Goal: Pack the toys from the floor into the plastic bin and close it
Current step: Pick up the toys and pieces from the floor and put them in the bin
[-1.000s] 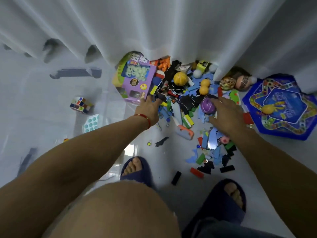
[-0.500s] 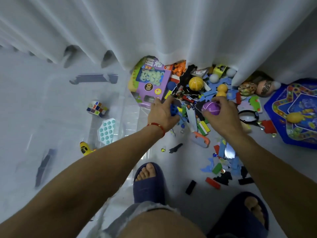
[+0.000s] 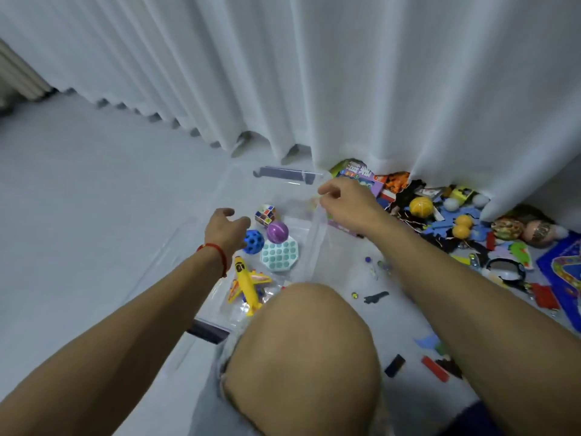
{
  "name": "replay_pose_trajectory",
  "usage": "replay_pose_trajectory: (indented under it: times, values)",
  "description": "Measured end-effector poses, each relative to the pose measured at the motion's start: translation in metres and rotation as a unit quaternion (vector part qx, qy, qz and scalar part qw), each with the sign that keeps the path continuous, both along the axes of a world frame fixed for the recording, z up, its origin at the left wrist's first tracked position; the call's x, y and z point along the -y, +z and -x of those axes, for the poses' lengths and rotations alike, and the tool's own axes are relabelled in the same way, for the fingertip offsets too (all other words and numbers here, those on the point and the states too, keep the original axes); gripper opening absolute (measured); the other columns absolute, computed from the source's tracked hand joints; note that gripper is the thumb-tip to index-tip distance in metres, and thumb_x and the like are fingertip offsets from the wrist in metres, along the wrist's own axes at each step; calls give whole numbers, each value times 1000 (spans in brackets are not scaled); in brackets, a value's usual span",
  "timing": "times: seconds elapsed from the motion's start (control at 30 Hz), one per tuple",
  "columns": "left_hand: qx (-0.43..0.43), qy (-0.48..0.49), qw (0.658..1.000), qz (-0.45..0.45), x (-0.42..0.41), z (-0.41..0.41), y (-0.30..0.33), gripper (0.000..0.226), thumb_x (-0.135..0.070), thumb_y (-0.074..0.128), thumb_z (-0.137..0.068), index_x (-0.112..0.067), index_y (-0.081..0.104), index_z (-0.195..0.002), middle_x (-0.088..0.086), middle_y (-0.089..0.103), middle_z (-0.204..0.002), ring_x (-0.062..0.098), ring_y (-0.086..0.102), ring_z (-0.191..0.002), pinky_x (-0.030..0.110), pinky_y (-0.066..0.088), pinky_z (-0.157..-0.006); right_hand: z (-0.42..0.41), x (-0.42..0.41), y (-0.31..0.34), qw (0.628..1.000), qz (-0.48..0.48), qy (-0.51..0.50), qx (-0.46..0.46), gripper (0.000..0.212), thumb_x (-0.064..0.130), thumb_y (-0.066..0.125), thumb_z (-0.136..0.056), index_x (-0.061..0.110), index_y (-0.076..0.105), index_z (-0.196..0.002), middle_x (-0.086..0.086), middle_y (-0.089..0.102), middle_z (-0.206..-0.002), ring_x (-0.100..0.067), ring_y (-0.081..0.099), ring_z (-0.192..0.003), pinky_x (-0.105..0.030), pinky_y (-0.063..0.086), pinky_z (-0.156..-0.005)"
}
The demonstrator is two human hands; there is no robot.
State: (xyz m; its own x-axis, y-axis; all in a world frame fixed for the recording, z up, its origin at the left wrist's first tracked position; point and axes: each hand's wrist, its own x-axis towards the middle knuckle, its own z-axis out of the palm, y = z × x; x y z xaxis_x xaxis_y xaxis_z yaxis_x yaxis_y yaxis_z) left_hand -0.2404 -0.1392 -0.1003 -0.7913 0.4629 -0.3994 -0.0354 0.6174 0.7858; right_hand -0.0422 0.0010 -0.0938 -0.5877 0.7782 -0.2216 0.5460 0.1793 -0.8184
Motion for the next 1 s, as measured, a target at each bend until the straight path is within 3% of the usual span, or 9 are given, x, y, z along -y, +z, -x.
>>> replay_pose_trajectory:
  times: [0.1,0.23,0.37,0.53,0.63,0.73,0.8,0.9,1.0]
  values:
    - [-24,-68,997,-10,-11,-13,21,38,-8,61,-84,-10,58,-123,9,60,-88,20,59,-72,45,60,-81,-51,-10,7,988,-55,96,111,29,28,57,-94,22,68,-120,0,68,-116,-18,62,-99,-31,50,-84]
    - [-3,-234,972,-18,-48,-59,37,20,-8,60,-86,-12,67,-103,9,62,-85,24,60,-75,44,60,-76,-138,-44,23,912,-134,204,331,29,29,59,-95,19,67,-122,-3,66,-122,-22,61,-104,-29,45,-84]
    - [0,-403,915,7,-81,-122,26,17,-9,59,-90,-10,67,-105,9,64,-91,23,61,-83,43,59,-78,-218,-78,30,857,-109,141,483,21,35,58,-95,18,68,-102,-12,69,-118,-32,62,-98,-35,51,-89]
    - [18,-509,858,65,-103,-197,-36,18,-10,58,-90,-9,66,-106,8,61,-93,23,59,-82,41,60,-75,-288,-57,-11,879,-75,103,460,43,41,59,-95,19,59,-131,-9,62,-131,-29,60,-111,-37,49,-94]
    - [19,-548,831,94,-109,-234,-79,24,-15,60,-90,-13,62,-114,10,63,-102,28,63,-87,45,61,-77,-320,-45,-66,885,-18,46,462,53,42,62,-93,18,50,-139,-12,57,-135,-30,56,-114,-39,49,-92]
    - [8,-566,818,99,-118,-257,-120,29,-22,64,-90,-17,59,-119,7,65,-103,28,65,-89,48,59,-81,-340,-47,-120,895,-21,-38,444,78,48,72,-84,14,39,-146,-20,46,-142,-38,49,-126,-48,47,-100]
    - [-21,-573,814,95,-125,-265,-146,33,-26,65,-89,-20,57,-121,6,65,-108,25,65,-89,44,59,-80,-340,-50,-150,908,-42,-79,409,95,55,75,-77,20,29,-152,-22,36,-149,-43,40,-133,-54,43,-104]
    - [-59,-596,792,118,-134,-264,-175,38,-27,67,-89,-20,54,-124,5,60,-115,22,60,-88,31,52,-67,-319,-59,-183,923,-33,-111,368,107,55,78,-75,35,13,-157,-14,11,-163,-45,21,-144,-58,35,-109]
    - [-139,-600,784,80,-148,-257,-193,38,-23,68,-86,-19,57,-121,5,60,-115,22,59,-91,27,47,-69,-296,-66,-212,921,-54,-121,367,101,47,81,-77,33,19,-156,-10,8,-163,-42,17,-145,-55,34,-111]
